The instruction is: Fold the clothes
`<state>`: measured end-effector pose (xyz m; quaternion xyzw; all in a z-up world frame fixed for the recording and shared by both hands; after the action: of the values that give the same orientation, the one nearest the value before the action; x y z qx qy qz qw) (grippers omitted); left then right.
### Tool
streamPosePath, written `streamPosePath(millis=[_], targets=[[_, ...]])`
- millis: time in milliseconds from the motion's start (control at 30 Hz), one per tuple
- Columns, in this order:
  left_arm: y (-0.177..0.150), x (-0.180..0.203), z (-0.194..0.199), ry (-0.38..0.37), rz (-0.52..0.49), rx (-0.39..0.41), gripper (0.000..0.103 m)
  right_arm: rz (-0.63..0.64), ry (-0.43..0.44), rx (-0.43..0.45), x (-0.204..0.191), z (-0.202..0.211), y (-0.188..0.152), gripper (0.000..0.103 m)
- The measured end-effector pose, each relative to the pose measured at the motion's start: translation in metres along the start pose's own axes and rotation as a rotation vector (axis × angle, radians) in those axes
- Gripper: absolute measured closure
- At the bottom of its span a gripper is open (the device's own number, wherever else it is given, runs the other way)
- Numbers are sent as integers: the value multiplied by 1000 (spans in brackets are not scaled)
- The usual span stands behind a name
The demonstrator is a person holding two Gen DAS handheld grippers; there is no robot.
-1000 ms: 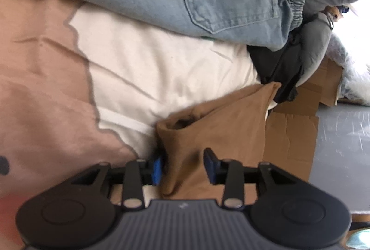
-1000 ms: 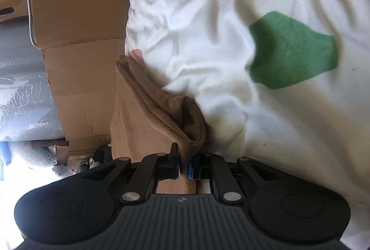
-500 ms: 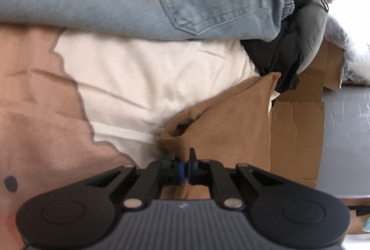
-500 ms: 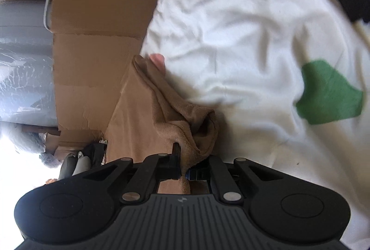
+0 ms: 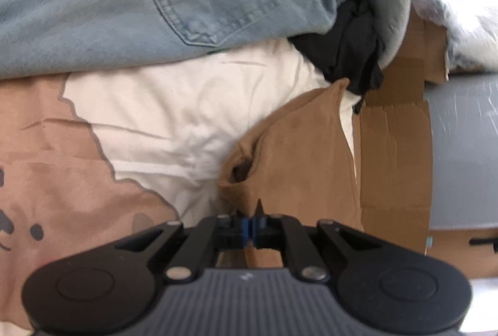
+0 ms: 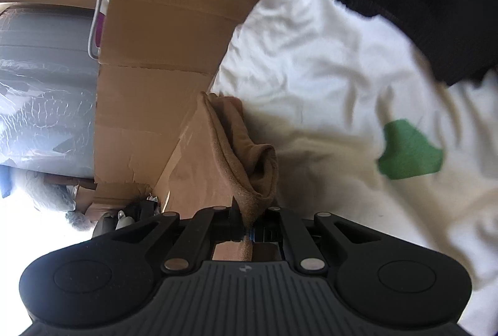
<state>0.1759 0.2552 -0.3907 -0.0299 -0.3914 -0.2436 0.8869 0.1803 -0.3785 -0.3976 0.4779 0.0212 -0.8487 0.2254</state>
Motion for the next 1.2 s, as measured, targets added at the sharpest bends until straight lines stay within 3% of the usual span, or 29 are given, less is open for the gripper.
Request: streamPosePath(millis=[433,800,1200], targets=[[-25,23,34,59,-122,-80,101,-8,-97,17,15,77,-3,102],[-33,40,47,143,-193,-126,101,22,-125,4,11,122,-10,102],[-38,55,61,106,-250,-162,101,82,-178,-6,0,157,-23,102]])
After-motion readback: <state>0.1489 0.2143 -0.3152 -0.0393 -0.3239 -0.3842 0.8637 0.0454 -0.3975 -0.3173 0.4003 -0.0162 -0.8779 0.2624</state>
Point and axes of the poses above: each gripper's, at about its wrist camera, not at the fingertips, and z roughly against the way its jaws point, x to its right, y to its top, the point moved 1 cm from there along -z, roughly the way its jaws point, and after that the axes turned 8 degrees about x, right-handed, at the moved point
